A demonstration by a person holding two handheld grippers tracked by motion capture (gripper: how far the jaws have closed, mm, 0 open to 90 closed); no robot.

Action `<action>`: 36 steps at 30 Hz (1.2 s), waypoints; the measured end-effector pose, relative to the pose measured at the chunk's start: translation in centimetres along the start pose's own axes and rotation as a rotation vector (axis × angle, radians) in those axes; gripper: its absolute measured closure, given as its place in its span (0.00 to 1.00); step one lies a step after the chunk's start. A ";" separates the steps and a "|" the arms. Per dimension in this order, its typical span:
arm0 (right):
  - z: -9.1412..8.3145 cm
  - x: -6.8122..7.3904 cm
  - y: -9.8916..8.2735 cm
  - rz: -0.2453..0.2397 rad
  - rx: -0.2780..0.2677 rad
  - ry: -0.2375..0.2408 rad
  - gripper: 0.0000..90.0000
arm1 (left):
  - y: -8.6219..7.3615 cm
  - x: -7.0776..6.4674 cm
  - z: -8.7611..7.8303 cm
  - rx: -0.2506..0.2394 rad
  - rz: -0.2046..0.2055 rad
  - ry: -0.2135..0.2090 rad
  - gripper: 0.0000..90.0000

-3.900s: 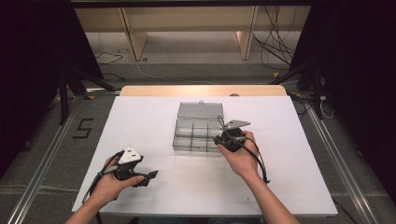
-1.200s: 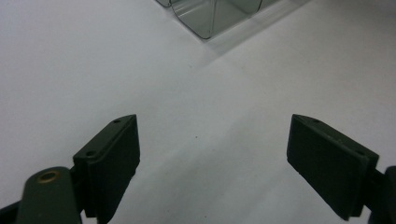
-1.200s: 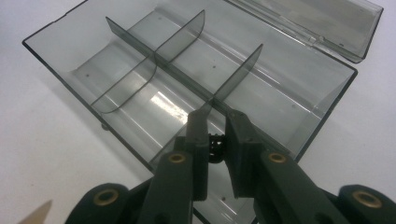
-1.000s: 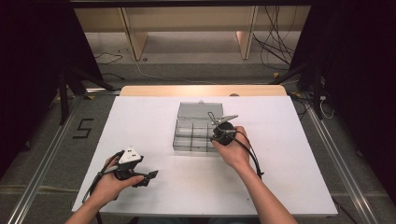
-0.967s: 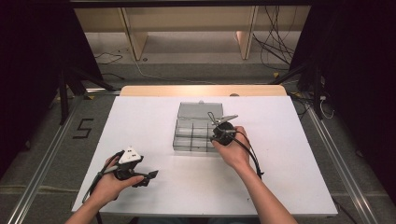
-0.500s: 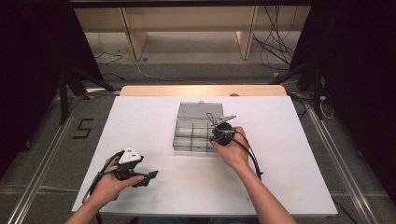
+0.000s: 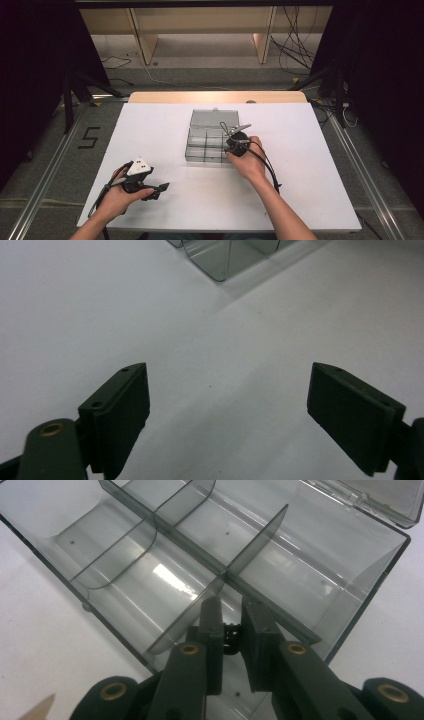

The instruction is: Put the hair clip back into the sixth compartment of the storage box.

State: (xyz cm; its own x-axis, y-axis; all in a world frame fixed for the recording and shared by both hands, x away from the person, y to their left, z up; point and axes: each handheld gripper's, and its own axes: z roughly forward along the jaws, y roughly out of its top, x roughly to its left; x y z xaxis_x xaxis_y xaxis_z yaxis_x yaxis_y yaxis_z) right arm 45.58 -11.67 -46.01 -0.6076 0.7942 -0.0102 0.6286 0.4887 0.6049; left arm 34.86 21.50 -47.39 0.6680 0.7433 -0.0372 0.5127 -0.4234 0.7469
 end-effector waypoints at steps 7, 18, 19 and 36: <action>0.3 0.0 -0.1 0.000 0.015 -0.006 0.90 | 0.0 0.0 0.0 0.000 0.001 0.000 0.19; 0.5 0.0 -0.1 -0.003 0.032 -0.008 0.89 | 0.0 0.0 0.0 0.000 0.001 -0.001 0.19; 0.5 0.0 -0.2 -0.004 0.033 -0.008 0.89 | 0.0 0.0 0.0 0.000 0.002 -0.002 0.19; 0.0 -0.1 -0.1 0.005 0.019 -0.009 0.85 | 0.0 0.0 0.0 -0.001 -0.002 0.000 0.19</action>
State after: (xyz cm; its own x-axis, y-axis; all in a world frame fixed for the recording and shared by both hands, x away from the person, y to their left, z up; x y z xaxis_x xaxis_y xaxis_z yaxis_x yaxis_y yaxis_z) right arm 45.63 -11.82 -46.09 -0.5998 0.8000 -0.0147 0.6407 0.4912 0.5902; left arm 34.83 21.49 -47.38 0.6671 0.7440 -0.0386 0.5136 -0.4217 0.7472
